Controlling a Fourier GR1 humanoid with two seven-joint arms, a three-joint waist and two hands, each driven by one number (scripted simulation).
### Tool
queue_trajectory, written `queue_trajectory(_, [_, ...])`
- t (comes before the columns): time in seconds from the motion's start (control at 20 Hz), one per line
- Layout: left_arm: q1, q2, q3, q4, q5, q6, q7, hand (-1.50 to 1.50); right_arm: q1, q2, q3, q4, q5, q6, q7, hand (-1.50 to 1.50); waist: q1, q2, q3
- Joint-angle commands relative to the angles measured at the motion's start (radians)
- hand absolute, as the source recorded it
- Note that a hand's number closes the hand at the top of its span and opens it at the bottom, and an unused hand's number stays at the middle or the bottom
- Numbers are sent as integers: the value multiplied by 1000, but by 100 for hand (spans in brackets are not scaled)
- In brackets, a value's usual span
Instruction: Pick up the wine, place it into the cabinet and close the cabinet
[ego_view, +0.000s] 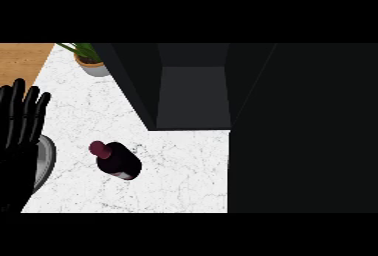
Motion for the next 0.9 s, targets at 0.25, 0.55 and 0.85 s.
queue_trajectory(0.25, [-27,-129,-150,-66,-402,274,57,-150,190,38,87,-152,27,12,9,-150,-3,-11,14])
queue_trajectory(0.55, [-43,-132,-269,-77,-257,411,276,-150,198,25,196,-321,-174,86,301,-150,5,-10,12])
queue_trajectory(0.85, [-115,-132,-457,-151,-459,538,476,-150,137,50,311,-442,-41,-6,469,-150,15,-9,12])
